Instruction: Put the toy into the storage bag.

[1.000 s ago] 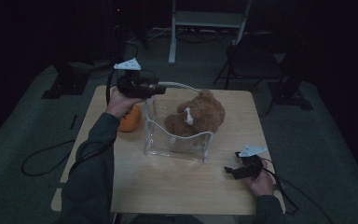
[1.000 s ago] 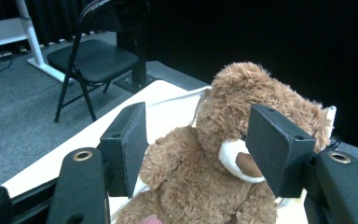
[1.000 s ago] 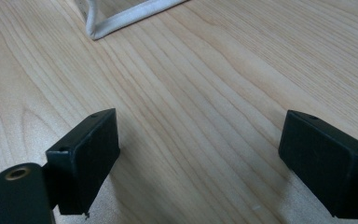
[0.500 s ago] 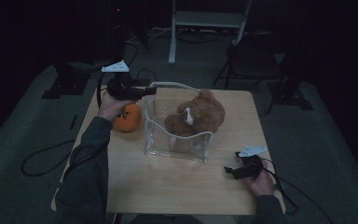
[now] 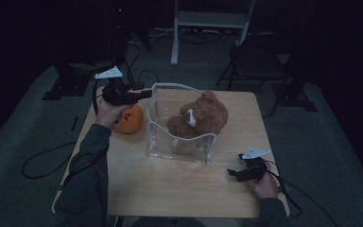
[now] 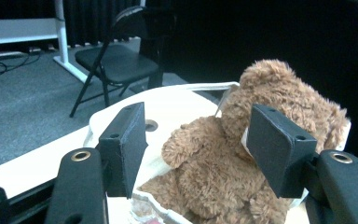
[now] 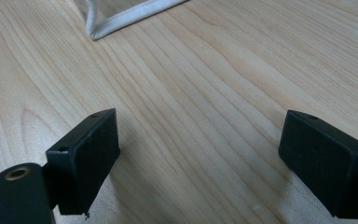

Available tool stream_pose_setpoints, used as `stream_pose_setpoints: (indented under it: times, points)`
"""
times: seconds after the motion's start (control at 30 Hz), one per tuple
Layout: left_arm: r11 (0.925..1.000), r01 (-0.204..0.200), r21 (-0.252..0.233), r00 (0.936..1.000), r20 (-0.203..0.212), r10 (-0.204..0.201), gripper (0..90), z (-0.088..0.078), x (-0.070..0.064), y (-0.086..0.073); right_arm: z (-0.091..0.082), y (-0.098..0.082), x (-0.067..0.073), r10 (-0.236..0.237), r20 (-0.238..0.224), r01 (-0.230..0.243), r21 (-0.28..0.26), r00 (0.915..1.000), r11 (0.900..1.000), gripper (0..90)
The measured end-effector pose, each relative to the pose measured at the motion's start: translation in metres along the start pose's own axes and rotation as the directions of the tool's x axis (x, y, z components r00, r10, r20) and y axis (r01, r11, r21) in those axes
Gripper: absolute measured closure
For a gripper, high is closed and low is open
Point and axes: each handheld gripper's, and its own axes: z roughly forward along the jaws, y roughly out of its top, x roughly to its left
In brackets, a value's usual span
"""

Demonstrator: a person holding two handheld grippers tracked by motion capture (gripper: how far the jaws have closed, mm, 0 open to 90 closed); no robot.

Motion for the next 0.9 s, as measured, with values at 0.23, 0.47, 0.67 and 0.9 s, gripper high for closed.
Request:
stream_pose_setpoints:
  times: [0.23, 0.47, 0.67, 0.9]
  points:
    - [0.9996, 0.029, 0.001, 0.9995, -0.013, -0.029, 38.2, 0.001, 0.004, -0.01, 0.0, 0.0, 0.0, 0.0, 0.0, 0.0, 0.0, 1.0, 1.0, 11.5]
    - [0.9992, 0.034, 0.023, 0.999, -0.031, -0.033, 38.2, 0.0, 0.008, -0.017, 0.0, 0.0, 0.0, -0.001, 0.0, 0.001, 0.0, 1.0, 1.0, 11.4]
    - [0.9978, 0.028, 0.059, 0.9958, -0.088, -0.023, 38.2, 0.0, 0.012, -0.025, 0.0, 0.0, 0.0, 0.0, 0.0, 0.0, 0.0, 1.0, 1.0, 11.4]
    - [0.9955, 0.038, 0.087, 0.9931, -0.114, -0.028, 38.5, 0.003, 0.016, -0.037, 0.0, 0.0, 0.0, 0.0, 0.0, 0.0, -0.001, 1.0, 1.0, 11.5]
